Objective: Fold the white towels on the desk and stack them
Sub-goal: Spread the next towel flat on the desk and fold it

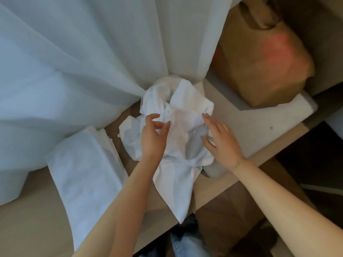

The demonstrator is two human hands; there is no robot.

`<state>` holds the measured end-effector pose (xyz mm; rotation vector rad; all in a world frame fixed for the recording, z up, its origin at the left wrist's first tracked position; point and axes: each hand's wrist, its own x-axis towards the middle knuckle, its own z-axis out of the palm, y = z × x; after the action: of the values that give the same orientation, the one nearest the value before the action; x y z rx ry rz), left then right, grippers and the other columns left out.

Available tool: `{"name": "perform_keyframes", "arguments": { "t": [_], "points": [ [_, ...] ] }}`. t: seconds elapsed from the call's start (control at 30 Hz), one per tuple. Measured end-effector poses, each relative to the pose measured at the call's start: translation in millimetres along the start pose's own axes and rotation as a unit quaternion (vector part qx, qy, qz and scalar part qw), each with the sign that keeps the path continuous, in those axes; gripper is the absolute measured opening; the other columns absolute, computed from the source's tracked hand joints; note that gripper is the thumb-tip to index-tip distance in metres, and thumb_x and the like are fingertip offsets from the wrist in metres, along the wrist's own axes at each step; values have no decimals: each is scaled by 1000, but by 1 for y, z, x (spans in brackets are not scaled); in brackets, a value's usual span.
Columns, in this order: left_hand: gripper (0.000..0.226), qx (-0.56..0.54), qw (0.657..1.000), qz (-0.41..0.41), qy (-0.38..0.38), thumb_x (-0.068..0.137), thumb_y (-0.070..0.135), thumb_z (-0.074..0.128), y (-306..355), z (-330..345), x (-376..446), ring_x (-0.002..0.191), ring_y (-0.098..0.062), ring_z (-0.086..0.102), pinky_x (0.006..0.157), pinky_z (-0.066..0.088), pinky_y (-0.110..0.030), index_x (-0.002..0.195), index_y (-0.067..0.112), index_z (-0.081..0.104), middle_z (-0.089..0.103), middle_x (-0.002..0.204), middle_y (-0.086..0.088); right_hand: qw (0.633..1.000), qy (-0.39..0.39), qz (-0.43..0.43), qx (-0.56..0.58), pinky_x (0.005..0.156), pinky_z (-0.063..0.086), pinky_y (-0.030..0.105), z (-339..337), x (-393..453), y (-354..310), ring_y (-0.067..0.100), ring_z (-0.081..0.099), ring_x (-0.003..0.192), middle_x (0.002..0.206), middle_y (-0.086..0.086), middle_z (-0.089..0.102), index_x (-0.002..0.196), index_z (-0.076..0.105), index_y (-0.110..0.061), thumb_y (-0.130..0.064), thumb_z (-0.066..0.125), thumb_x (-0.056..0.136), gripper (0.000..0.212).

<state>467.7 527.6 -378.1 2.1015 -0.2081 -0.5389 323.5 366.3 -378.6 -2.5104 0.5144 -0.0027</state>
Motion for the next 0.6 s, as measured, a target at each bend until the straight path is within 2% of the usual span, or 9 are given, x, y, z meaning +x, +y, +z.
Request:
{"name": "perform_keyframes", "arguments": {
  "t": [0.1,0.13,0.17,0.27,0.37,0.47,0.53,0.6],
  "points": [
    [11,24,999,5,-29,95,29,62,-1,-10,-6,76,7,57,66,39,-3,104,28,55,62,83,11,995,21,51,87,103,39,32,2,-2,-5,18,42,126,142,3,46,154,17,-25,-30,56,97,69],
    [3,23,999,8,-43,96,27,60,-2,-14,-10,74,8,57,66,39,-4,95,27,58,62,82,11,993,27,63,94,102,40,33,4,-3,-7,19,43,123,138,4,48,153,21,-23,-29,58,96,68],
    [7,20,998,9,-51,97,26,59,-2,-18,-15,74,8,57,67,39,-4,90,26,60,63,82,11,992,37,73,95,101,41,33,7,-2,-10,21,43,121,134,5,50,150,30,-20,-27,59,95,63],
    [10,-33,998,-8,-56,98,26,57,3,-37,-32,80,8,58,72,41,-3,93,22,64,66,89,9,988,65,96,99,93,42,31,10,2,-22,22,47,108,112,5,55,125,61,-12,-26,63,93,35],
    [16,-117,991,-41,-49,99,30,55,13,-66,-52,92,0,60,83,45,-16,100,20,67,67,95,10,986,90,91,112,81,40,24,2,1,-44,19,49,97,96,2,57,101,69,-10,-26,66,91,19],
    [20,-200,976,-49,-65,99,36,54,26,-101,-74,93,-11,61,84,47,-29,97,22,68,66,97,2,985,107,50,125,83,43,25,-13,-9,-74,14,49,95,96,0,57,97,69,-10,-25,64,92,16],
    [22,-251,964,-47,-77,95,43,55,38,-126,-86,94,-14,61,85,49,-33,94,23,66,65,103,-4,983,113,36,139,87,42,19,-24,-19,-99,10,47,98,100,-5,54,97,66,-14,-28,59,94,17],
    [20,-289,952,-36,-91,92,44,54,51,-149,-95,93,-12,62,83,50,-31,91,26,64,65,101,-1,978,109,40,174,91,40,13,-37,-30,-127,6,47,101,104,-9,51,97,63,-17,-33,54,95,18]
  ]
}}
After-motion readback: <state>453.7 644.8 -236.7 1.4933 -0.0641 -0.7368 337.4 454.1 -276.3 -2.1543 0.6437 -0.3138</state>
